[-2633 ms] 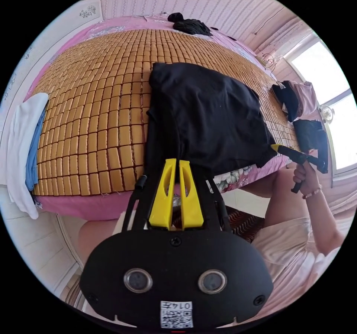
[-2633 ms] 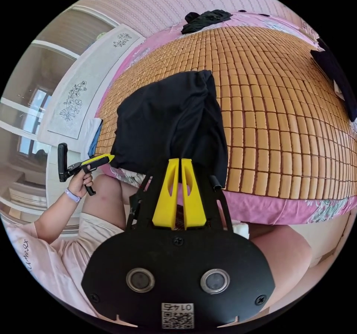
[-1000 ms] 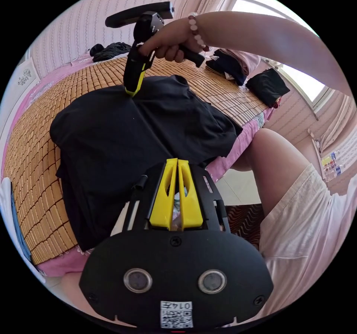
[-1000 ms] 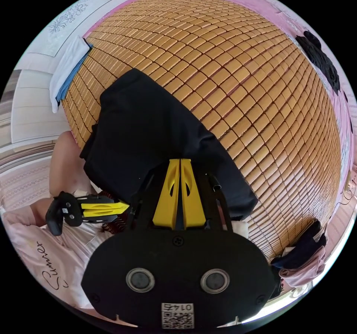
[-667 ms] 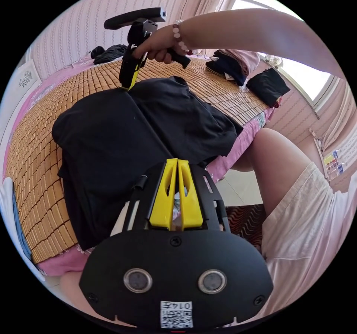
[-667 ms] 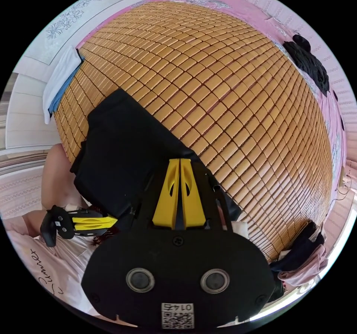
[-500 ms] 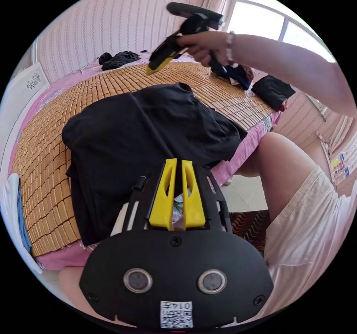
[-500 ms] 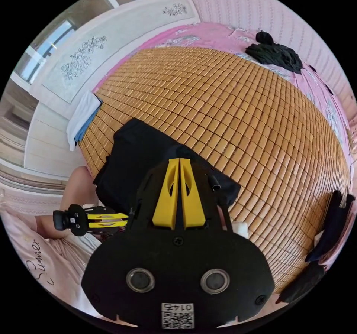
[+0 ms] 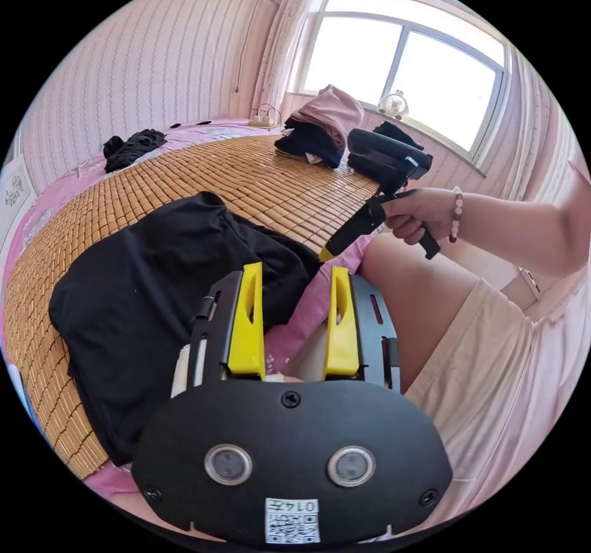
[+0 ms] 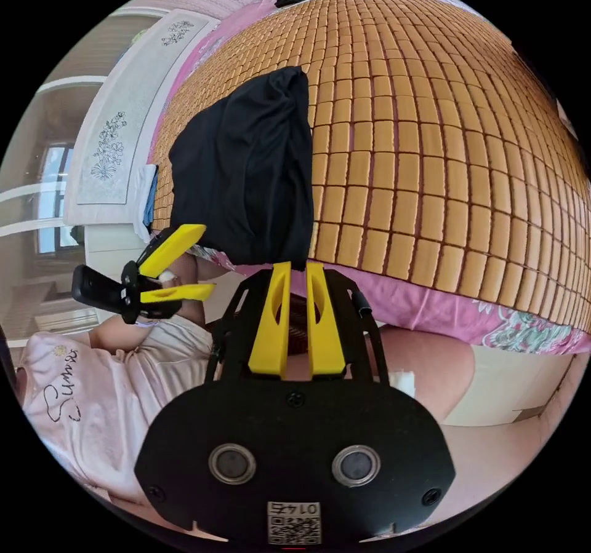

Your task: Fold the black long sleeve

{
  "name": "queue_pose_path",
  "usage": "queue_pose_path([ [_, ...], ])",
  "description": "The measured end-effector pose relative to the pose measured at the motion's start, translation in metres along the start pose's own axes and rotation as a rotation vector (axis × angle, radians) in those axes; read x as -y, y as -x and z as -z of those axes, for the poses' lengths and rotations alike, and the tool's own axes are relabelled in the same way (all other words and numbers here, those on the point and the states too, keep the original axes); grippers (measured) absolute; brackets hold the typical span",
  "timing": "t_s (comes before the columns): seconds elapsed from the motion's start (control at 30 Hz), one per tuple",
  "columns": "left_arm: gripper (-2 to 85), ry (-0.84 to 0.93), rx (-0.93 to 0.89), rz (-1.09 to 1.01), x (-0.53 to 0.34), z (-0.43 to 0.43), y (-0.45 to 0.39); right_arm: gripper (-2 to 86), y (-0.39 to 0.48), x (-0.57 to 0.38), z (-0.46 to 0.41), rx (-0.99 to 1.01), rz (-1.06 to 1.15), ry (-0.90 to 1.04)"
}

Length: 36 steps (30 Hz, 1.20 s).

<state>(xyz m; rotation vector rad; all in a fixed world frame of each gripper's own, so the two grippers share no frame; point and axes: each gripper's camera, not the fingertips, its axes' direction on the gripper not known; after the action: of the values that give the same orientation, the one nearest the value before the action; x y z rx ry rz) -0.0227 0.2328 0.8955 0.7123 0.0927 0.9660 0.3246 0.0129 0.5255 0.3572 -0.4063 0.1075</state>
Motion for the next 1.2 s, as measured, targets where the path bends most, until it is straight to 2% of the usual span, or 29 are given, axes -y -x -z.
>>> queue_pose_path([
  [0.1,16.1,0.069,0.021,-0.051,0.010,-0.016,-0.009,3.9,-0.019,-0.011,0.023,0.123,-0.013,-0.077],
  [0.2,16.2,0.087,0.033,-0.048,0.017,-0.023,-0.008,6.8,-0.036,-0.026,0.048,0.114,-0.045,-0.163],
  [0.3,16.1,0.108,0.019,-0.023,0.022,-0.032,-0.004,8.8,-0.052,-0.030,0.053,0.104,-0.086,-0.123],
  [0.43,16.1,0.160,0.031,-0.060,0.024,-0.046,-0.006,2.2,-0.065,-0.038,0.066,0.078,-0.063,-0.120],
  [0.6,15.5,0.186,0.054,-0.088,0.024,-0.049,-0.011,0.5,-0.061,-0.057,0.101,0.339,0.066,-0.199],
  [0.67,8.7,0.163,0.089,-0.076,0.023,-0.042,-0.011,0.6,-0.057,-0.063,0.108,0.408,0.112,-0.197],
  [0.73,2.2,0.155,0.162,-0.076,0.020,-0.031,-0.011,1.3,-0.051,-0.073,0.115,0.340,0.169,-0.175],
  [0.8,1.3,0.148,0.145,-0.070,0.013,-0.020,-0.010,2.8,-0.063,-0.081,0.121,0.282,0.106,-0.221],
  [0.87,0.6,0.125,0.083,-0.063,0.001,-0.001,-0.007,7.0,-0.086,-0.087,0.124,0.314,0.012,-0.269],
  [0.93,0.4,0.118,0.028,-0.072,-0.009,0.014,-0.007,10.0,-0.122,-0.092,0.116,0.483,-0.114,-0.316],
  [1.03,0.2,0.102,-0.020,-0.110,-0.025,0.037,-0.010,11.2,-0.146,-0.093,0.099,0.601,-0.238,-0.361],
  [1.1,0.1,0.100,-0.024,-0.151,-0.034,0.051,-0.011,10.9,-0.146,-0.090,0.096,0.597,-0.246,-0.385],
  [1.2,0.0,0.102,-0.060,-0.117,-0.045,0.070,-0.001,5.6,-0.148,-0.088,0.095,0.641,-0.222,-0.426],
])
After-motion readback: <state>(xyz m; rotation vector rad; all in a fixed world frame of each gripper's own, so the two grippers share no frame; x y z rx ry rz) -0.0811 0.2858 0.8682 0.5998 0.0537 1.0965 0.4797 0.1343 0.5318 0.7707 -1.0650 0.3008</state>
